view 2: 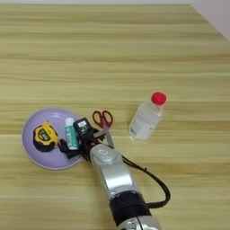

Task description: Move the objects on the table

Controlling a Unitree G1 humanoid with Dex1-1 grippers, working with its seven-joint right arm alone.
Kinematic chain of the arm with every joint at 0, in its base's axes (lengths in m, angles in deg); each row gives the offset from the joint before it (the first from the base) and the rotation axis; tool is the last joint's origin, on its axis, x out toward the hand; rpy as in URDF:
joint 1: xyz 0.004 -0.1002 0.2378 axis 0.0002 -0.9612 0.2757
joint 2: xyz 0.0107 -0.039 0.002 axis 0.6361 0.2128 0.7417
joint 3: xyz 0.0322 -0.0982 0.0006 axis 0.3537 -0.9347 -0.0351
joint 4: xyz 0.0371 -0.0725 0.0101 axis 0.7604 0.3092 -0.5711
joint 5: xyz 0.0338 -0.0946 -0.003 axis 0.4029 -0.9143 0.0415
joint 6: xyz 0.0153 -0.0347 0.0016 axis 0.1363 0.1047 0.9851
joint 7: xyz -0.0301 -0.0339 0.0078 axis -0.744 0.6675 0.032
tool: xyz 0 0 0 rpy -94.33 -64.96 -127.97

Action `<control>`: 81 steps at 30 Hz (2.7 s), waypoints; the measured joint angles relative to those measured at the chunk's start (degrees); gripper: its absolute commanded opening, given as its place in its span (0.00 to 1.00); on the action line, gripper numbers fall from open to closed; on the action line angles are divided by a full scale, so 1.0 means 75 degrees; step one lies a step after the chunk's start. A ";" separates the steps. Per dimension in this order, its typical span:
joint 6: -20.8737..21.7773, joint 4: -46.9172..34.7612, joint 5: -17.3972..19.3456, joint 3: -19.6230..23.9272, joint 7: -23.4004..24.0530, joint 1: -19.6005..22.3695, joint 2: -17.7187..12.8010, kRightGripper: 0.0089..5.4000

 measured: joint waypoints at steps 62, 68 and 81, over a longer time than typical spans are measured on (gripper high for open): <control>0.0664 0.0115 -0.0046 0.0231 -0.0056 0.0080 0.0091 0.31; 0.0708 0.0079 -0.0040 0.0231 -0.0056 0.0082 0.0126 0.31; 0.0708 0.0084 -0.0003 0.0528 0.0083 0.0133 0.0083 0.31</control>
